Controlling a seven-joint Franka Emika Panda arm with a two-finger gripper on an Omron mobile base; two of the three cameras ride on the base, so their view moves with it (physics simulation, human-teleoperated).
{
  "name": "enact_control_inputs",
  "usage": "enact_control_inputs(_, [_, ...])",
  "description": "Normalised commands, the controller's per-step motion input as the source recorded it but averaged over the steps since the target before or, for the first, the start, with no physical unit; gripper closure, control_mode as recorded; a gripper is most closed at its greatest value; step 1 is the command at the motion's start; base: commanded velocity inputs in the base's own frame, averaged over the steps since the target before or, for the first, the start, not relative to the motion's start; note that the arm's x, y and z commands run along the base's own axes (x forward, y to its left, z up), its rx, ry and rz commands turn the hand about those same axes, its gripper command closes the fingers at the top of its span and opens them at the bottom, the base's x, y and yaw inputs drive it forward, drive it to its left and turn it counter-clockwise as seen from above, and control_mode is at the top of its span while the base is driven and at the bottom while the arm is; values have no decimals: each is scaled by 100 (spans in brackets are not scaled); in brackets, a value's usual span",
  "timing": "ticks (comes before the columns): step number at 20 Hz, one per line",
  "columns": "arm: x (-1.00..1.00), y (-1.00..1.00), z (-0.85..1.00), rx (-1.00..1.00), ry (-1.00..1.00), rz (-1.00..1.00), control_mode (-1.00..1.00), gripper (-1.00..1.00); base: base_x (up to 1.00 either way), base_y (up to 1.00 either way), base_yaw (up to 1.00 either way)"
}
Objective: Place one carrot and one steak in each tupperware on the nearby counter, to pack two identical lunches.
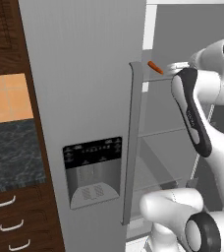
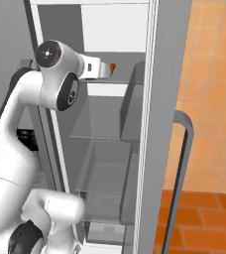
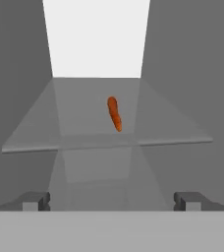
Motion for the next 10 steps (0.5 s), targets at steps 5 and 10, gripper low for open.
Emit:
enact_control_inputs(5, [79, 0, 2, 0, 27, 12, -100, -100, 0, 0, 0])
enact_control_inputs(10, [40, 0, -9, -2, 30, 6, -100, -100, 0, 0, 0])
